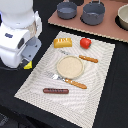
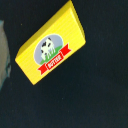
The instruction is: Interact with the objects in diverse but meaningful ways.
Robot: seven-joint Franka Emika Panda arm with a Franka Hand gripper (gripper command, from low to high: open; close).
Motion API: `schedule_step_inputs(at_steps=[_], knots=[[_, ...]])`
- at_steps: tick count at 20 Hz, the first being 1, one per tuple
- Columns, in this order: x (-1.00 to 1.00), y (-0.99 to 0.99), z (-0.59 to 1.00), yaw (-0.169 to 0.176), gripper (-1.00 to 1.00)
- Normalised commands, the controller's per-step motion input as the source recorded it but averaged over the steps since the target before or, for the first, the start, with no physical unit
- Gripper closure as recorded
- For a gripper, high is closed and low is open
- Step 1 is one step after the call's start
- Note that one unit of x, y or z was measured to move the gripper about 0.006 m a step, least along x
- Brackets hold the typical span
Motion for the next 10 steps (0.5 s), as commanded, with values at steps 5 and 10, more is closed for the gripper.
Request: schedule_step_inputs(at_steps=[5, 10], knots=[[-0.35, 0.07, -0.22, -0.229, -1.00], [-0.32, 0.30, -0.18, -0.171, -1.00]])
